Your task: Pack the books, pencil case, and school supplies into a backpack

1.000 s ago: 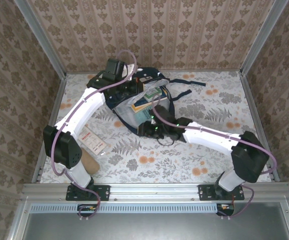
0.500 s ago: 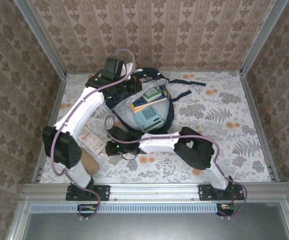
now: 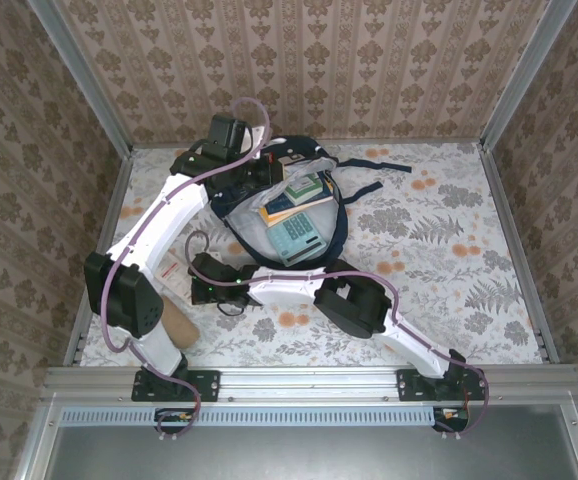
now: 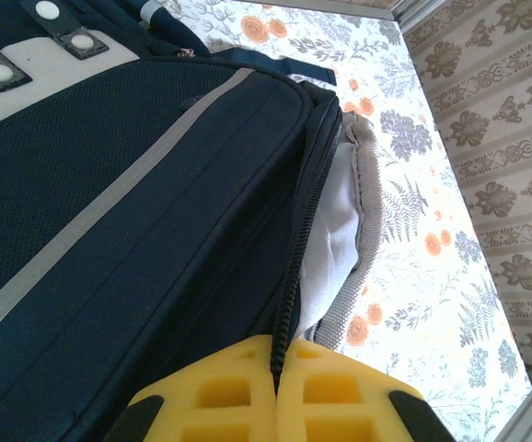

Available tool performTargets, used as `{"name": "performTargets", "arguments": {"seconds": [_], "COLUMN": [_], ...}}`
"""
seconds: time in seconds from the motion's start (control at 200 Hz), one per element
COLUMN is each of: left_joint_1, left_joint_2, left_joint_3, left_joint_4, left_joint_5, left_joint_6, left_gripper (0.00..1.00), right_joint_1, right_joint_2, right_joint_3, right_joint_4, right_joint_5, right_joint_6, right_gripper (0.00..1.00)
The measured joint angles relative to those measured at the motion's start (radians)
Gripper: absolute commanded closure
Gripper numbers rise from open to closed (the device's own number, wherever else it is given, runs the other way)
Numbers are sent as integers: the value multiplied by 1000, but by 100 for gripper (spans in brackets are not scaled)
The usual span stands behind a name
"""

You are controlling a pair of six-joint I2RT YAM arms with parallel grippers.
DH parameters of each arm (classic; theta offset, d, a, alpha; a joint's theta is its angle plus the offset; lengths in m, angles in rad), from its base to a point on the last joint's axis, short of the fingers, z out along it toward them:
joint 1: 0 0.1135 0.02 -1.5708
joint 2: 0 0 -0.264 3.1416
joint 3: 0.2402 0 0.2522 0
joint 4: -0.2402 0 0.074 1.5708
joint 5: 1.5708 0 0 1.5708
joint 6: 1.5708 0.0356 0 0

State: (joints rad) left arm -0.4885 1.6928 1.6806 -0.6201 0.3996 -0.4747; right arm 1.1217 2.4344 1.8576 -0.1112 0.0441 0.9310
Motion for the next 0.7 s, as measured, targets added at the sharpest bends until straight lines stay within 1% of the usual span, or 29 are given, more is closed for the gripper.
{"name": "performTargets", "arguments": {"seconds": [0.07, 0.105, 0.19, 0.335, 0.435, 0.57, 0.7], "left_joint_1": [0, 0, 0, 0, 0, 2, 4], "left_joint_2": [0, 0, 0, 0, 0, 0, 0], "left_joint_3": [0, 0, 0, 0, 0, 0, 0], "left_joint_4": [-2, -2, -2, -2, -1, 0, 0], "left_joint_5": [-1, -1, -2, 0, 0, 10, 20], "left_joint_6": [0, 0, 0, 0, 0, 0, 0], "left_gripper": [100, 100, 100, 100, 100, 100, 100], "right_joint_1": [0, 0, -1, -8, -12, -25, -83], "right_joint_2": [-6, -26, -120, -314, -449, -609, -753], "right_joint_3": [-13, -51, -204, -489, -658, -832, -985], "right_joint_4": [-9, 4, 36, 39, -3, -102, -174], "right_joint_5": [20, 31, 56, 104, 151, 218, 254], "right_joint_6": [5, 10, 26, 69, 100, 127, 141], "right_gripper": [100, 100, 100, 100, 100, 100, 100]}}
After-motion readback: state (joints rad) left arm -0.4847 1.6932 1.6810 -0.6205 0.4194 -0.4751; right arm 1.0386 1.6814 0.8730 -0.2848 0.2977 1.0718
